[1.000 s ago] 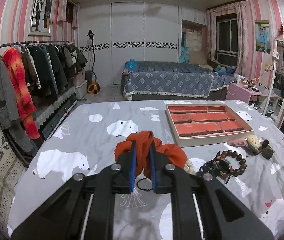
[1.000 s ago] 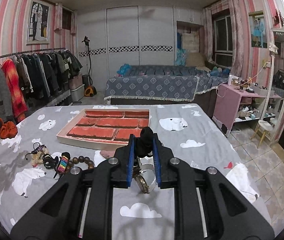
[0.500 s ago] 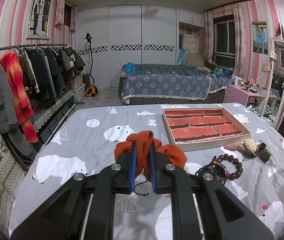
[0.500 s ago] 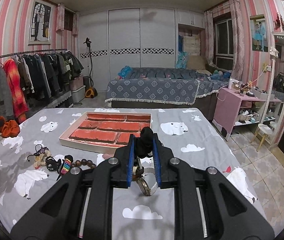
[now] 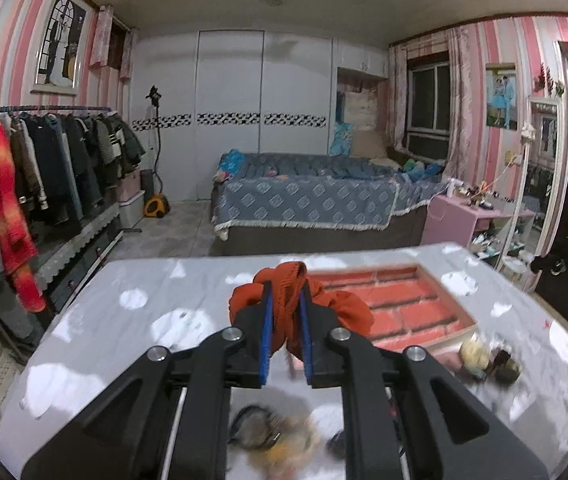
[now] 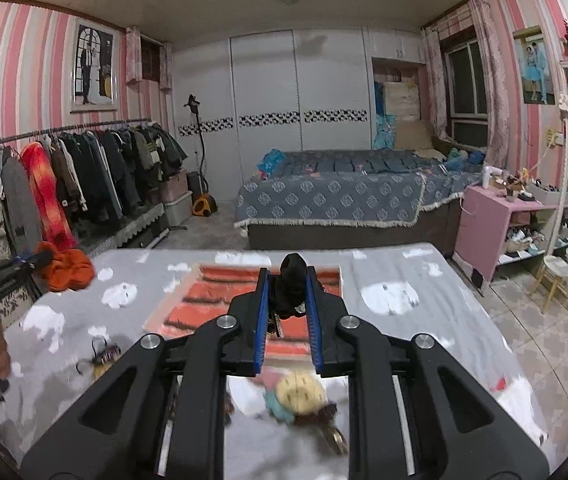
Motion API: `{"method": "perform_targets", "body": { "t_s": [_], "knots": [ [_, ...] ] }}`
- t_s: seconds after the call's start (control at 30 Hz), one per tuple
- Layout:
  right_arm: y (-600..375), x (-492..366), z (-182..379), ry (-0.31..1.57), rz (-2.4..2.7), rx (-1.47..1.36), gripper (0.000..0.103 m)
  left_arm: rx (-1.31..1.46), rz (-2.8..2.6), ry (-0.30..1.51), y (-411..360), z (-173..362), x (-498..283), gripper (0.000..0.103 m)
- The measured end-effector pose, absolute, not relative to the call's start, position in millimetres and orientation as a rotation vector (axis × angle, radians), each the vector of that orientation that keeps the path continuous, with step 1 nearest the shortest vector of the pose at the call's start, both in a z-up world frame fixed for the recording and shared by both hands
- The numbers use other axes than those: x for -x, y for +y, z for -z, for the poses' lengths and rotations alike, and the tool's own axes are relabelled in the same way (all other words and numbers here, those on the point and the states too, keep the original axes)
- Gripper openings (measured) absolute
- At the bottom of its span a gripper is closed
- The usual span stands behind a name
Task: Organize jewelry
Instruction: 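Carry the scrunchie and claw clip into the brick tray and open both tools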
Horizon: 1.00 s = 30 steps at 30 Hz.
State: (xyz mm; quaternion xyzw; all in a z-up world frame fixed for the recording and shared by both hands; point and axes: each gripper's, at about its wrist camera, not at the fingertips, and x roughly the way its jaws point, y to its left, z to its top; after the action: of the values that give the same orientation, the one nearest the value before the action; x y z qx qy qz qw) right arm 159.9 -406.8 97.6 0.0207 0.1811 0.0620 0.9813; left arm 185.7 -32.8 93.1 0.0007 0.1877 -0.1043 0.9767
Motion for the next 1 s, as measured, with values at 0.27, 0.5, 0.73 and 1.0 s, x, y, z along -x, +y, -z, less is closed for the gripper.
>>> {"method": "perform_targets", "body": {
  "t_s": [0.27,0.5,0.73,1.0],
  "knots": [
    [-399,-237,-98,0.365,-0.122,-0.046,0.018,0.068,0.219,0.411,-70,-77,-258,0.012],
    [-402,-309,-41,0.463,-0.114,-0.091,0.018,0.086,0.190,0.496,-90,-31,-315,0.013],
    [-383,-347,16,0.599,-0.107,-0.044,0.018,0.074,0.219,0.580,-111,12,-338,0.013],
    [-374,-362,64,0.749,-0.108,-0.039,0.019,0.054,0.237,0.645,-111,23,-342,0.013]
  ]
}}
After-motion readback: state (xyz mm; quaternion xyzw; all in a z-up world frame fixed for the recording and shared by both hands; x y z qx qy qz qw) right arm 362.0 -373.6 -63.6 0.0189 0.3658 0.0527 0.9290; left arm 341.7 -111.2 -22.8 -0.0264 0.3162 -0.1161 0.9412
